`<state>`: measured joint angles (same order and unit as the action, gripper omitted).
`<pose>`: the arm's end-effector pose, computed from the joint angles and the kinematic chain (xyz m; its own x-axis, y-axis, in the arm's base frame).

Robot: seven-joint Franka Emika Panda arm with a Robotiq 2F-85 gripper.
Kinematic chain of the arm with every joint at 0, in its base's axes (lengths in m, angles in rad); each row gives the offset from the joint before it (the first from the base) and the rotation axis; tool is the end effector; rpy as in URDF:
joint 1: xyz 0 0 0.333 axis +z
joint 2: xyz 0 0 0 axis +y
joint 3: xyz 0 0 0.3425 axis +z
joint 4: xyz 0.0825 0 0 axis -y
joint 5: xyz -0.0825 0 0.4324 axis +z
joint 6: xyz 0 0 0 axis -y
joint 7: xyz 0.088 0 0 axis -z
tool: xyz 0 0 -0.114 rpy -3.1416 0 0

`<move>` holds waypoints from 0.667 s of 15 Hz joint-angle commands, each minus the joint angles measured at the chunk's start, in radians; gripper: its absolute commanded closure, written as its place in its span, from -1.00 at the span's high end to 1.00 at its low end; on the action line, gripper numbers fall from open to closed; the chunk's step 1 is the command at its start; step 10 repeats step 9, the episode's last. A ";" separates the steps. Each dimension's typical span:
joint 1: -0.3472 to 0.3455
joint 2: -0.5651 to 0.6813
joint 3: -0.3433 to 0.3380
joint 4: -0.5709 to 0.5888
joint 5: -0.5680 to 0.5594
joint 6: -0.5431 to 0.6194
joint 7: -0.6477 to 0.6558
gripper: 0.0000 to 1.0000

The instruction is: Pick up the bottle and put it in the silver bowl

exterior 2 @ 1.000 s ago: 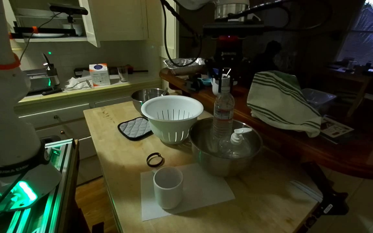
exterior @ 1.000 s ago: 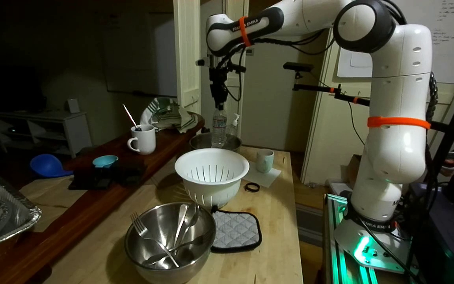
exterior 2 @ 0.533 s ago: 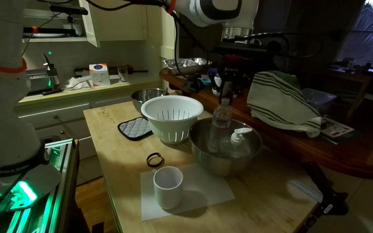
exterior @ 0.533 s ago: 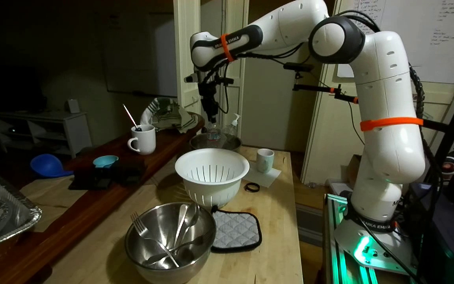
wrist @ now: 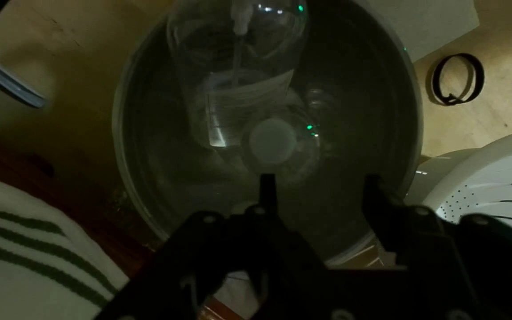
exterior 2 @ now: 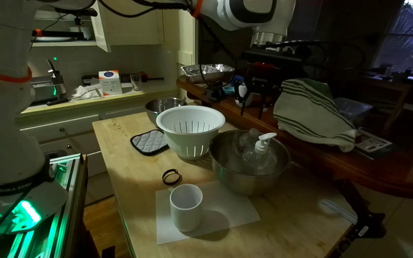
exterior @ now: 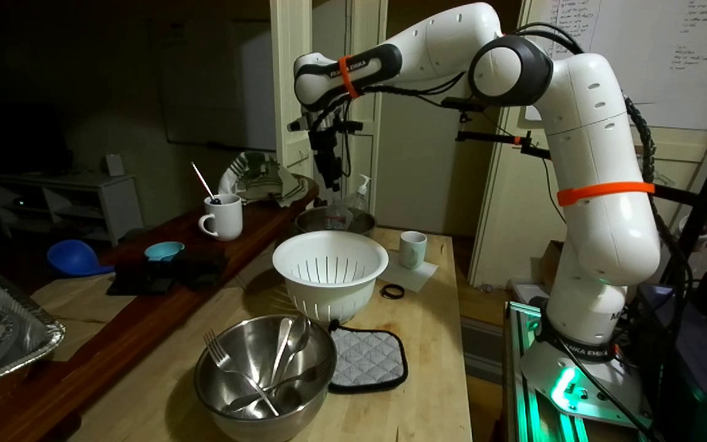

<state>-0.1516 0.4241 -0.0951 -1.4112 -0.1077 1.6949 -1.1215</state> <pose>0.7042 -0.1775 0.4547 0.6047 0.7737 -0.1890 0.7787 -0.6241 -0.0636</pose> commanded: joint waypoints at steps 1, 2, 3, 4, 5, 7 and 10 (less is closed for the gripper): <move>-0.008 -0.068 0.017 0.018 -0.024 -0.033 -0.004 0.71; 0.000 -0.107 0.017 0.003 -0.037 -0.022 0.000 0.87; 0.006 -0.150 0.020 -0.018 -0.049 -0.001 -0.009 0.98; 0.013 -0.192 0.024 -0.035 -0.064 0.007 -0.010 1.00; 0.018 -0.226 0.029 -0.045 -0.072 0.009 -0.017 1.00; 0.026 -0.276 0.039 -0.044 -0.076 0.001 -0.033 1.00; 0.021 -0.230 0.034 0.018 -0.057 -0.006 -0.015 0.99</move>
